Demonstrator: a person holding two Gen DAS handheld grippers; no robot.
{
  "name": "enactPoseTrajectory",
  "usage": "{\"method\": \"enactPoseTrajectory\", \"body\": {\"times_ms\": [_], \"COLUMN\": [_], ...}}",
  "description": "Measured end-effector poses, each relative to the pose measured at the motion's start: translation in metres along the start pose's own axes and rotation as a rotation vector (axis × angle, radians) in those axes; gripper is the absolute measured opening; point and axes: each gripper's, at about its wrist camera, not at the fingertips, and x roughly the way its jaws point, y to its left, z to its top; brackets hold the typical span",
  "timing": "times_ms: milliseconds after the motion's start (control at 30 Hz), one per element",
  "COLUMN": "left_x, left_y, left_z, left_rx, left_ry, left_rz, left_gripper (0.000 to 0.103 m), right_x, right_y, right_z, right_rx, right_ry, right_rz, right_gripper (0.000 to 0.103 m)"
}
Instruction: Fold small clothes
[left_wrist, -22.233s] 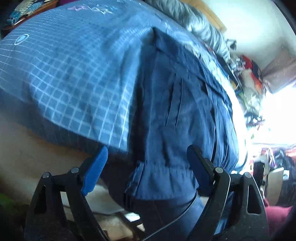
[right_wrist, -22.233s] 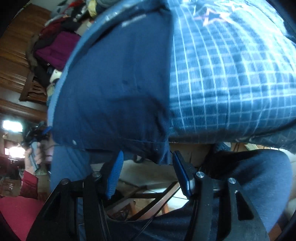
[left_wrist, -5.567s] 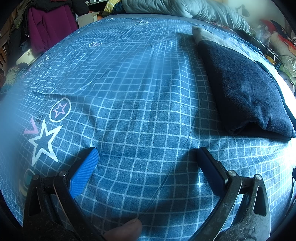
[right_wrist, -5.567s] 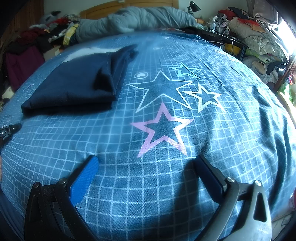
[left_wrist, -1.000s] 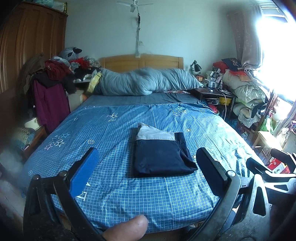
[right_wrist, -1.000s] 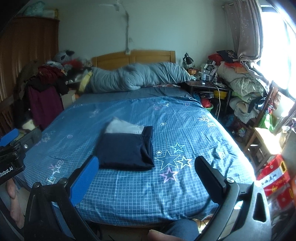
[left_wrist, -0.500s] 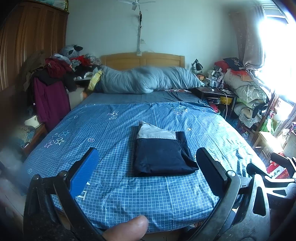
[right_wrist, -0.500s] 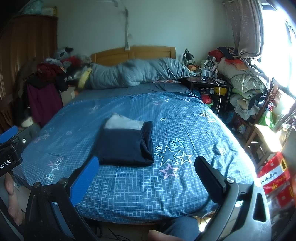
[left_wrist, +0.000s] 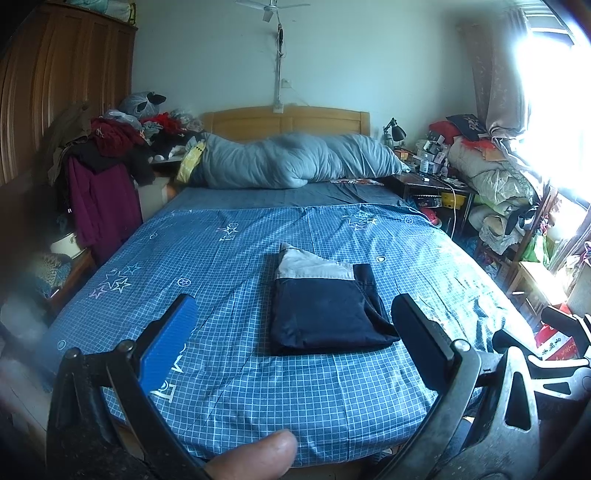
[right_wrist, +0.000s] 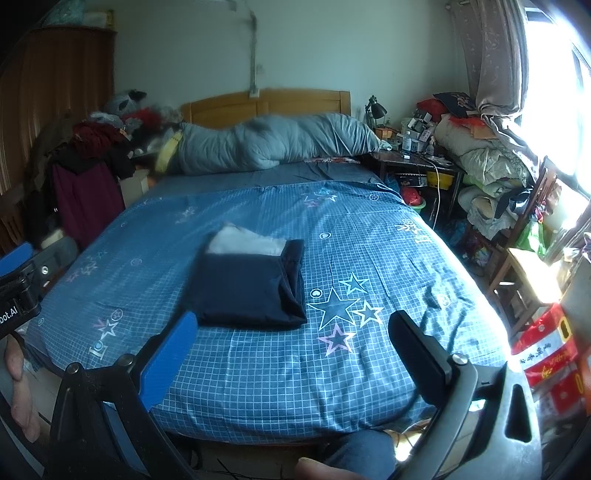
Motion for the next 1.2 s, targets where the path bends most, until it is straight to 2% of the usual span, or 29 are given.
{"method": "enactPoseTrajectory", "body": {"times_ms": [667,967,1200], "left_x": [0.007,0.018,0.032], "left_y": [0.002,0.002,-0.001], "left_z": [-0.004,-0.009,-0.004], "left_rx": [0.004,0.015,0.024], "left_ry": [0.014,0.065,0.109], "left_rz": [0.003,0.014,0.032], "left_gripper": [0.103,0.103,0.103], "right_x": [0.007,0.015,0.031], "right_y": [0.000,0.000,0.001], "right_z": [0.003,0.003,0.016], "right_rx": [-0.001,0.001,-0.003], "right_ry": [0.032,0.068,0.109], "right_rz": [0.004,-0.004,-0.019], "right_gripper": [0.103,0.103,0.103]}}
